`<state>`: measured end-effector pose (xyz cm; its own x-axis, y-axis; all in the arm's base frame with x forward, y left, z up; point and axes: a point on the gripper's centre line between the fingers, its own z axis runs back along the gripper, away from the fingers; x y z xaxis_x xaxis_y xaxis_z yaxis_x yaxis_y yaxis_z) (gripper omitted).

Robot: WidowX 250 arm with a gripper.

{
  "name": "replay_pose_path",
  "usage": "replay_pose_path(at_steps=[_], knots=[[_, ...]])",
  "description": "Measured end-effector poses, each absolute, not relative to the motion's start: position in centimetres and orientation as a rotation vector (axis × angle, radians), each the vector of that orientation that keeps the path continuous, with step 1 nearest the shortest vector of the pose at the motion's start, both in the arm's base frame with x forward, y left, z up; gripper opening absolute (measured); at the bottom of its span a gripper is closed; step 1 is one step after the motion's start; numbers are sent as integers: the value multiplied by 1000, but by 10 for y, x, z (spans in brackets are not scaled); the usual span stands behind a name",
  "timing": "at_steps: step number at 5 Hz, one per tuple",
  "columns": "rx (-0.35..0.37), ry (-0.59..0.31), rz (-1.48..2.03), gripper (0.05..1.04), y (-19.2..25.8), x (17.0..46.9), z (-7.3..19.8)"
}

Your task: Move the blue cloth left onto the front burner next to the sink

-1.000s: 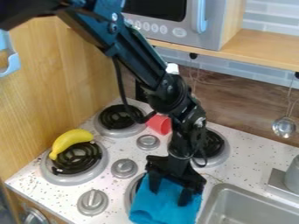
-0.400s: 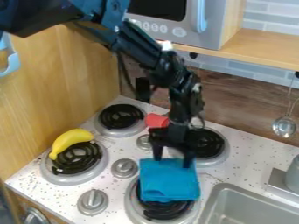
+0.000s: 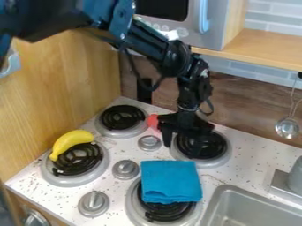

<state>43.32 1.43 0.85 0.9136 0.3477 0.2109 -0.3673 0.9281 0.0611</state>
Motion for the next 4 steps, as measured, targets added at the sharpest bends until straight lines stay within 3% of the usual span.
replay_pose_path(at_steps=[1, 2, 3, 4], knots=[[98, -187, 398, 972, 25, 430, 5], [79, -127, 401, 983, 23, 408, -8], [-4, -202, 373, 989, 25, 385, 44], [-38, -209, 327, 991, 24, 357, 68]])
